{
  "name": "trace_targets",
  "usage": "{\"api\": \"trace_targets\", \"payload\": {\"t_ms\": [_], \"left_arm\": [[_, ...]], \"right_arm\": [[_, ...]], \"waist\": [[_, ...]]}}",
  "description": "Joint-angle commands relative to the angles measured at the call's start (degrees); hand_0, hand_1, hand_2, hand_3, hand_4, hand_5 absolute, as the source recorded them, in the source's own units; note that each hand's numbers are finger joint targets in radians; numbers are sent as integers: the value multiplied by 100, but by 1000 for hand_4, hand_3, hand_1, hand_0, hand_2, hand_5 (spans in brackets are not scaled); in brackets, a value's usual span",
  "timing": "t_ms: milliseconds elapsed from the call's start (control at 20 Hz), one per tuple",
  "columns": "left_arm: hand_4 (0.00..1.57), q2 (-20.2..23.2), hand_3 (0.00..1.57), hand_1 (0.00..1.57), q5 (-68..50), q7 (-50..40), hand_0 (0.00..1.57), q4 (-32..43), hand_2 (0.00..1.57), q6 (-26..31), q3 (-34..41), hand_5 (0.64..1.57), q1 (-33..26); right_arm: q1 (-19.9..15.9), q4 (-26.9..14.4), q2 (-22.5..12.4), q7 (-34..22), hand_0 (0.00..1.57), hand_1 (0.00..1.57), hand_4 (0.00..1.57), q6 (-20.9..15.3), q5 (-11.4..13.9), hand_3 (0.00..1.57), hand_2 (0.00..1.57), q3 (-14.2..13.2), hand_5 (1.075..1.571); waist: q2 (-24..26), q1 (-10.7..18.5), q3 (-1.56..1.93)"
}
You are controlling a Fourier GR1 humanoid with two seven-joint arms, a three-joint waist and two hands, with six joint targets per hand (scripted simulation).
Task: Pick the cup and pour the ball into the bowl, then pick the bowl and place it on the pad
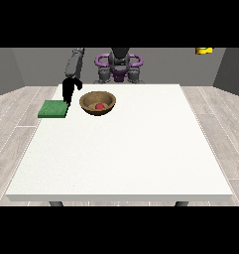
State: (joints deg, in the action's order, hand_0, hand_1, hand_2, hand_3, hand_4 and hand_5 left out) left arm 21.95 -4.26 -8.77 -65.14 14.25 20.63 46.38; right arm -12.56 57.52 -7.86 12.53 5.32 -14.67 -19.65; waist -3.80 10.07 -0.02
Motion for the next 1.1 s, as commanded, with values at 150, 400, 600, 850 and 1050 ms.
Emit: {"api": "trace_targets", "payload": {"t_ms": [150,400,600,850,1050], "left_arm": [[1001,552,0,0,-528,-134,0,-239,0,392,310,1542,-399],[1014,924,0,0,-813,-328,0,-314,0,516,479,1532,-320],[1016,928,0,0,-1044,-435,0,-703,0,511,450,1536,-253],[1018,1089,0,0,-1045,-304,0,-695,0,509,498,1540,-475],[1024,1222,0,0,-1227,-299,0,-554,0,646,624,1536,-498]], "right_arm": [[-490,-1016,46,605,0,0,582,100,111,0,0,130,1558],[-805,-1606,183,1161,0,0,529,-67,160,0,0,96,1553],[-1222,-2240,-163,1434,0,0,498,-23,76,0,0,-157,1551],[-1355,-2307,-160,1506,0,0,449,-8,150,0,0,-9,1546],[-1553,-2243,79,1325,0,0,444,-182,123,0,0,87,1547]], "waist": [[-108,-230,6],[-411,-235,7],[-700,-14,10],[-737,-187,7],[-669,-179,4]]}}
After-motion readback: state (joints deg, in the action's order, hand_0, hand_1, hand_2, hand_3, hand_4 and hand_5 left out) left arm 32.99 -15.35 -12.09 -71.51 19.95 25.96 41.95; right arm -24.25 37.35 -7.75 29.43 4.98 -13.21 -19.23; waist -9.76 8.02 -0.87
